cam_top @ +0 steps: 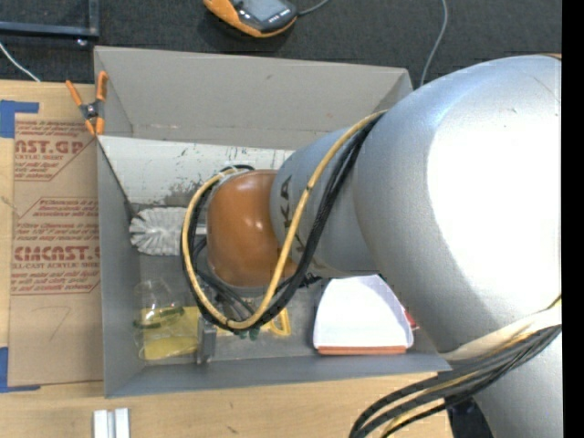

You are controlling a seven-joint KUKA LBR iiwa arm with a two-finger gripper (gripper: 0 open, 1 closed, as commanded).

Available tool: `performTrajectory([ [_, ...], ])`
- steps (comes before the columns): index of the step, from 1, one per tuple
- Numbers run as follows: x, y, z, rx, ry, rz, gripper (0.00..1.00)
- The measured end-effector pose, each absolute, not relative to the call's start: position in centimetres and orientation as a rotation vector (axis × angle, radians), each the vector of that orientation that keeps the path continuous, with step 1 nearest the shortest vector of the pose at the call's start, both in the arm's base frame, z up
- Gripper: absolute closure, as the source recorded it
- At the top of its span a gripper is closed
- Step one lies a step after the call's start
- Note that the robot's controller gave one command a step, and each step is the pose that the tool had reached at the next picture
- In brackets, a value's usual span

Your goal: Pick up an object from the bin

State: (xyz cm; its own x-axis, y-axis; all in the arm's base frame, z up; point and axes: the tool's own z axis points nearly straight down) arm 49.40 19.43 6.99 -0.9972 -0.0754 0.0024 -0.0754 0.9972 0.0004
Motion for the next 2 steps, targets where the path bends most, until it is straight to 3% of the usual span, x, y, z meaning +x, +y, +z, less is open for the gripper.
performTrajectory([
  [1, 49.4, 19.4, 7.0, 0.118, -3.137, -0.001, 1.00],
  [2, 49.2, 19.3, 10.9, 0.103, -3.139, -0.003, 1.00],
])
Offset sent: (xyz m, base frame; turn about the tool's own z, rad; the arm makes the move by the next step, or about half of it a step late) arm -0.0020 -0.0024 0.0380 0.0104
